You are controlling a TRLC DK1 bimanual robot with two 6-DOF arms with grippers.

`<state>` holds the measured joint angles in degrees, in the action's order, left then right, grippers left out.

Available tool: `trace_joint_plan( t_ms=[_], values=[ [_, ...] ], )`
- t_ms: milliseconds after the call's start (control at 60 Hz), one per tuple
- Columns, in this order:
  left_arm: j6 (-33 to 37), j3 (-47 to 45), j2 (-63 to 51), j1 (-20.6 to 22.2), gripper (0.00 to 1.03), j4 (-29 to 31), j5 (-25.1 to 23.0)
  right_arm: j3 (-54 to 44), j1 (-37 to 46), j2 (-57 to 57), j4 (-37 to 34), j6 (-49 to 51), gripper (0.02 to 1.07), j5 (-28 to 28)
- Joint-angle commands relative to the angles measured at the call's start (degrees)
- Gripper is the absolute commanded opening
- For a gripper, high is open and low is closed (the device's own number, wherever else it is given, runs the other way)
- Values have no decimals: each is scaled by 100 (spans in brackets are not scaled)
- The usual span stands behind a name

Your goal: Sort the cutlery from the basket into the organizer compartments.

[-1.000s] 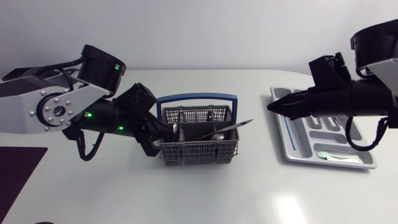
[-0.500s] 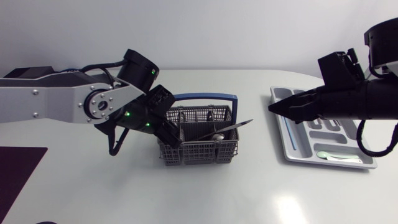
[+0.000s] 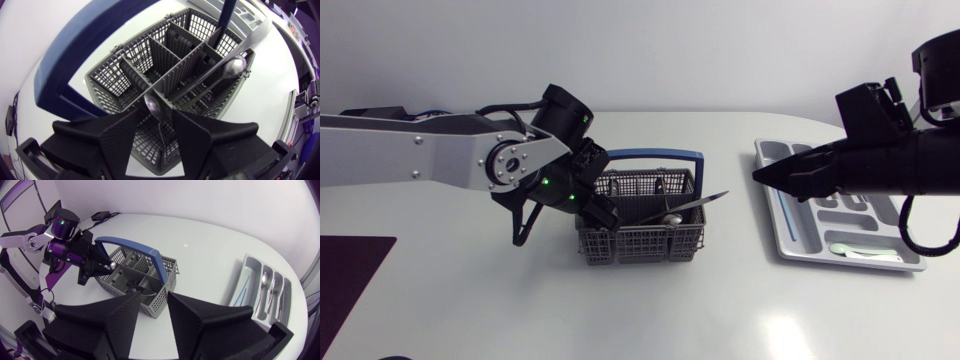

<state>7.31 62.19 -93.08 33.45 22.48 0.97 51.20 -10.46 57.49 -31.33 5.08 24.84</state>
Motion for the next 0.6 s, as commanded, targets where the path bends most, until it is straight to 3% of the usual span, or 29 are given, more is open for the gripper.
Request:
trace_joint_plan(
  t_ms=[0, 217, 583],
  values=[
    [-265, 135, -228, 39, 47, 55, 35, -189, -53, -72, -48, -130, 45, 12],
    [-353, 109, -193, -76, 40, 55, 8, -224, -106, -81, -40, -121, 44, 12],
    [-371, 91, -237, -84, 9, -51, -255, -312, -176, -195, -31, -121, 45, 12]
  ],
)
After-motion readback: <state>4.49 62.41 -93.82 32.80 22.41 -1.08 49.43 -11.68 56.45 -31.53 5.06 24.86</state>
